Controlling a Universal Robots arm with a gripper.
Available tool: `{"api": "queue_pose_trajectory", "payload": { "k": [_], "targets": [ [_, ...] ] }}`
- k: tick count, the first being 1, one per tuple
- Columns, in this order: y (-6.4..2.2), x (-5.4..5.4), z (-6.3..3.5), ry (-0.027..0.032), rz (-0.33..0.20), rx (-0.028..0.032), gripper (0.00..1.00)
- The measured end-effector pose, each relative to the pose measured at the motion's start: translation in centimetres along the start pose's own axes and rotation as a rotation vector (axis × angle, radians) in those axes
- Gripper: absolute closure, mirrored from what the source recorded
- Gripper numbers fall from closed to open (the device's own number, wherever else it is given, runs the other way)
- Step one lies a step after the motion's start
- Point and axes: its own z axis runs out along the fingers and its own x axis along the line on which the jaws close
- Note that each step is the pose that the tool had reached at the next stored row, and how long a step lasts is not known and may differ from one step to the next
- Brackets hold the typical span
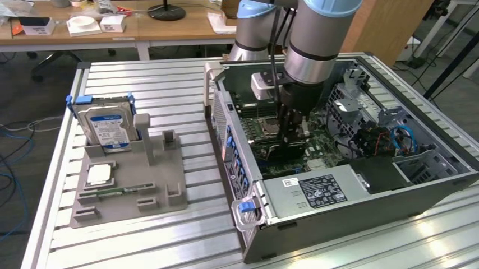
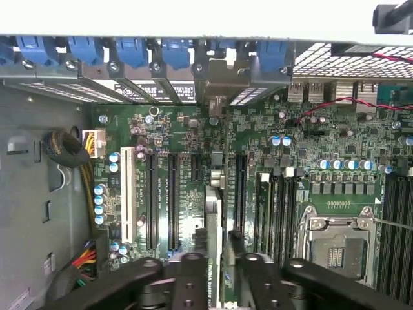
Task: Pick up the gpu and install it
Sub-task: 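Insert the gpu into the slot, then press down on the gpu until it lock into place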
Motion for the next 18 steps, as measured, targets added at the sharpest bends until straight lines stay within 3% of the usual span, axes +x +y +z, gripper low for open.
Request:
{"api": "queue_pose_trajectory", "payload": {
  "k": [2, 5, 13, 18],
  "targets": [
    [0.00, -0.02, 0.00, 0.0000, 0.000, 0.0000, 0.75],
    [0.00, -0.05, 0.00, 0.0000, 0.000, 0.0000, 0.89],
    [0.00, -0.14, 0.01, -0.0002, 0.000, 0.0000, 0.89],
    [0.01, -0.15, 0.39, -0.0003, 0.000, 0.0035, 0.89]
  ]
}}
